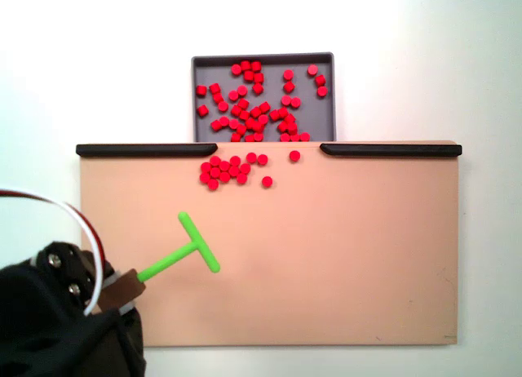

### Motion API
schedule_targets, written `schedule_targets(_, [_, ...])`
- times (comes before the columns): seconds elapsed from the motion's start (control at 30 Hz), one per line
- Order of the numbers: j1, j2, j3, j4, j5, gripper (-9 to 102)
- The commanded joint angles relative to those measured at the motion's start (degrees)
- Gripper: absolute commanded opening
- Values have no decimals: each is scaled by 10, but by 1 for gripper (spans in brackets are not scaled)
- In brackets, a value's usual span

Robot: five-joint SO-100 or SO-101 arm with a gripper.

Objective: Push granules from left to the grey container

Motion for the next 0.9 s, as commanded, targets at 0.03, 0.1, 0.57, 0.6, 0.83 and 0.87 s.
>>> schedule_targets(0.03, [-7, -29, -58, -1, 42, 0])
schedule_targets(0.1, [-8, -50, -77, -1, 64, 0])
schedule_targets(0.57, [-30, -186, -228, 5, 194, 0])
schedule_targets(0.6, [-32, -187, -228, 6, 200, 0])
schedule_targets(0.83, [-45, -204, -228, 6, 228, 0])
schedule_targets(0.87, [-45, -207, -228, 7, 230, 0])
